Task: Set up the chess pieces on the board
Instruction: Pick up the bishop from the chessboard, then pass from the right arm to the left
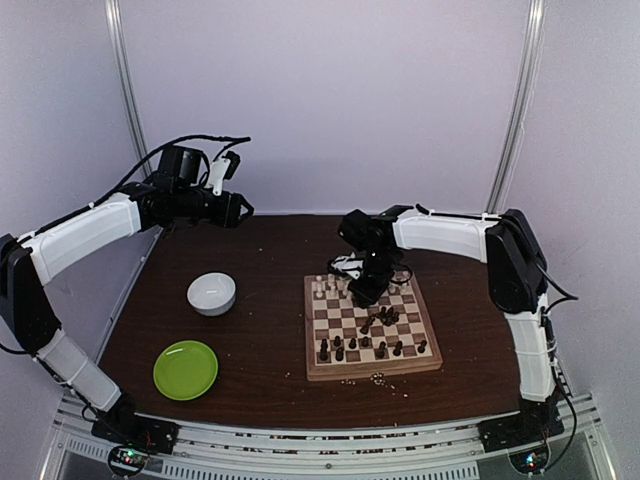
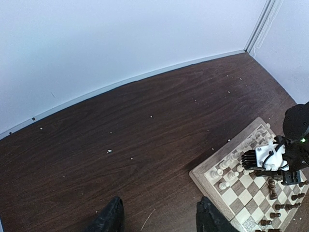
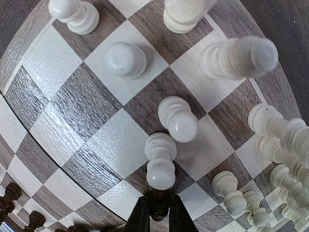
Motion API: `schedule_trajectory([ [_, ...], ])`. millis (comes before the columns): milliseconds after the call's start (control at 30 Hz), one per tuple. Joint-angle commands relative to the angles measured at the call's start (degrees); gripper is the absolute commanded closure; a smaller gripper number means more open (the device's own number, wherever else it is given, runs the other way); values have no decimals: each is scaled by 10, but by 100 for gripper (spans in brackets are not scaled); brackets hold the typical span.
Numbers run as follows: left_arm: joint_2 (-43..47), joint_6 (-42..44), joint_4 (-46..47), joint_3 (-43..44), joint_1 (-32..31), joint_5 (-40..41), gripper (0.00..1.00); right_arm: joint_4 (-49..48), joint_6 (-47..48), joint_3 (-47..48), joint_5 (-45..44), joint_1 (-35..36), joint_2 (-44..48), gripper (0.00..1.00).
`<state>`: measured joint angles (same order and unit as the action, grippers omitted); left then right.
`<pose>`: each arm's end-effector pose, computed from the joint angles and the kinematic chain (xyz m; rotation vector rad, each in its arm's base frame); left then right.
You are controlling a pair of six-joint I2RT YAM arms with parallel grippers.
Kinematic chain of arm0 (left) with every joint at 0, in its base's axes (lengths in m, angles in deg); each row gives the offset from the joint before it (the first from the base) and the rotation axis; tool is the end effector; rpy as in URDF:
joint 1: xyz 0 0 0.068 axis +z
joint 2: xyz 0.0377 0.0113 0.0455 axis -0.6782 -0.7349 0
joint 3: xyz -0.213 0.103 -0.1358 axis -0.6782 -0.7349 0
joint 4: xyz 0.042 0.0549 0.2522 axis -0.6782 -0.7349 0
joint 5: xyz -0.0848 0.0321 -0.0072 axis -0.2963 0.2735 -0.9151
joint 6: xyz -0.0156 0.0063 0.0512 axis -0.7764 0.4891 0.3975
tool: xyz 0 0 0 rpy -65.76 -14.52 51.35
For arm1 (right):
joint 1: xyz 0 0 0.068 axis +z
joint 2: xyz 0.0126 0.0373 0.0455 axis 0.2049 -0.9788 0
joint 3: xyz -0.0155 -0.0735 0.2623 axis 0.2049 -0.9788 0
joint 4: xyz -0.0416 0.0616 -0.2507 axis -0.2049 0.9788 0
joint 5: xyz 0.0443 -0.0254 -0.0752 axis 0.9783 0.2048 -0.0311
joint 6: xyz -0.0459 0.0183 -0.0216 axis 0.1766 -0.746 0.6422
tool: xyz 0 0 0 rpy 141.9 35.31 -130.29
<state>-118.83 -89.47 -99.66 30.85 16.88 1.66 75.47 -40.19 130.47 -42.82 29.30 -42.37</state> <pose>0.3177 -0.1592 0.3356 0.3596 2.1287 -0.5257 0.3319 0.2958 0.1839 -1.3272 2.6690 0.2545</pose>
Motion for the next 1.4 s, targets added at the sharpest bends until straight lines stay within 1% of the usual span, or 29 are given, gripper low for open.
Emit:
schedule_trajectory([
  [0, -6, -6, 13, 20, -1, -11, 49, 2, -8, -26, -21, -8, 36, 95],
  [333, -18, -9, 16, 21, -1, -35, 50, -5, 7, -60, 5, -10, 85, 98],
  [400, -21, -9, 25, 18, -1, -56, 50, -6, 11, -61, 12, -10, 92, 98],
  [600, -49, -19, 58, 10, -4, -157, 50, -6, 19, -61, 30, -12, 95, 99],
  [700, -63, -20, 57, 12, -11, -157, 50, 0, 21, -67, 34, -12, 109, 99],
  [900, -68, -17, 52, 15, -23, -148, 50, -13, 24, -101, 21, -19, 173, 99],
  [1000, -70, -15, 52, 15, -28, -150, 50, -11, 34, -104, 28, -23, 186, 99],
  [1100, -74, 3, 53, 19, -38, -183, 50, 9, 64, -104, 84, -23, 198, 99],
  [1167, -76, 24, 54, 19, -53, -232, 50, 30, 84, -102, 132, -24, 210, 99],
  [1233, -71, 31, 83, -1, -75, -266, 50, 44, 100, -108, 188, -24, 230, 99],
  [1300, -67, 12, 131, -27, -104, -303, 50, 54, 112, -115, 238, -24, 254, 99],
  [1367, -81, -43, 192, -44, -125, -363, 48, 61, 125, -121, 272, -24, 275, 99],
])
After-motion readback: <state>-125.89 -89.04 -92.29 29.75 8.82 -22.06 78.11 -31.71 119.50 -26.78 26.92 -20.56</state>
